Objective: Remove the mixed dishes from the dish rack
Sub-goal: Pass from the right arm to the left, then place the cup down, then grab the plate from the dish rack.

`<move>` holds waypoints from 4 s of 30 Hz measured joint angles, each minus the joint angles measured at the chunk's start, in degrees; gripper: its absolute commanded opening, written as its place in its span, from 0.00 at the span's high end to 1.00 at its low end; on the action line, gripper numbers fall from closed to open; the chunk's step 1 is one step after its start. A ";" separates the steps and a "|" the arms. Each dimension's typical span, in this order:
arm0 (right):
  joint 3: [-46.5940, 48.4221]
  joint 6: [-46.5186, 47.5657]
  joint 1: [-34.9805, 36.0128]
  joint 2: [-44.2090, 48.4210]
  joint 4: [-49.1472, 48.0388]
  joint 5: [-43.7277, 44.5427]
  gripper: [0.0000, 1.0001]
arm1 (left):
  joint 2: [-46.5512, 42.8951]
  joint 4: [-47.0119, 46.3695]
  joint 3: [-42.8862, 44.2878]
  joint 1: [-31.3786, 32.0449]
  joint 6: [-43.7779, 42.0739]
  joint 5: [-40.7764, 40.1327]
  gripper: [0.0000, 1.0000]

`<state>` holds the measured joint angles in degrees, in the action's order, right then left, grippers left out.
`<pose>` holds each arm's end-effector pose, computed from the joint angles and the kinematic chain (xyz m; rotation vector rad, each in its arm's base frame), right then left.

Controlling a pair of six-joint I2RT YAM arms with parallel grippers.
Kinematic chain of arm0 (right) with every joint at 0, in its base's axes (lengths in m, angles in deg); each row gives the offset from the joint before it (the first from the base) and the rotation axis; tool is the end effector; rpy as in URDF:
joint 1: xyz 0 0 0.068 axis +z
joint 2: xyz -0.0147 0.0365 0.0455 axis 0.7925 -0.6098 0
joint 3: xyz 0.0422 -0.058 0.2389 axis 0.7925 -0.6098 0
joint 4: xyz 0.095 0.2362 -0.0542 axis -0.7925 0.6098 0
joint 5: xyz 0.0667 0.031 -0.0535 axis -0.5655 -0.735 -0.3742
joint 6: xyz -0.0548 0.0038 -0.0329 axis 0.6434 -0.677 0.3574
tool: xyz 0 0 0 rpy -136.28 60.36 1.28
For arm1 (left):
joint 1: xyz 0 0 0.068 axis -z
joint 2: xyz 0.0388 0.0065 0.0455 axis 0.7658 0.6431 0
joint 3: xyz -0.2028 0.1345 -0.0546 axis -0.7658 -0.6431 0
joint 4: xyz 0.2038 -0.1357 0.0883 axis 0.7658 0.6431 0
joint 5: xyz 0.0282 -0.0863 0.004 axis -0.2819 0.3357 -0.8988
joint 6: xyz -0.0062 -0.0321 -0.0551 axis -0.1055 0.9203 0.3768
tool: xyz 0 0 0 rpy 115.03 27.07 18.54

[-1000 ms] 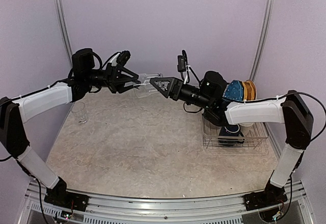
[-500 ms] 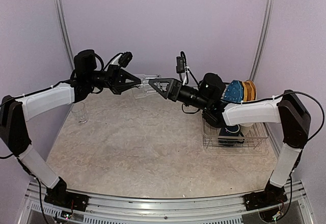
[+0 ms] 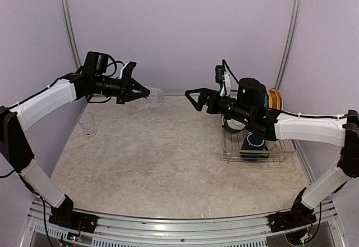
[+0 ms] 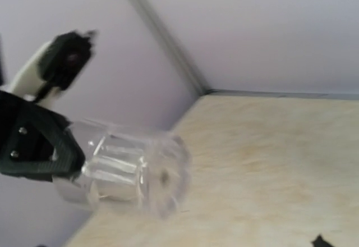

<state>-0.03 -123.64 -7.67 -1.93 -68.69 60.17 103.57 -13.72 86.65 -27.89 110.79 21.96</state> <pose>0.2614 0.2677 0.2876 -0.2399 1.7097 1.1714 0.3215 -0.1731 0.3186 0.3554 2.2101 -1.5440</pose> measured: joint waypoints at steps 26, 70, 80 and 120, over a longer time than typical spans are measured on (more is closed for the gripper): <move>-7.67 9.40 -0.20 18.45 20.04 19.10 0.00 | 21.73 39.91 19.98 -9.62 -14.97 -52.13 1.00; -11.02 8.72 -0.31 21.75 19.93 20.31 0.00 | 17.38 40.37 19.71 -23.28 -13.44 -57.57 0.89; -11.04 8.13 -0.31 21.75 19.80 20.28 0.00 | 17.49 40.63 20.57 -23.28 -13.07 -57.22 0.83; 1.18 8.96 -20.22 17.09 57.59 34.58 0.11 | -11.58 18.73 4.20 -8.52 -19.39 -46.16 0.18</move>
<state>1.15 -114.68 -27.89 15.16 -11.09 94.75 91.98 5.01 90.84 -36.42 91.41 -24.21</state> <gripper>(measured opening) 0.916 0.810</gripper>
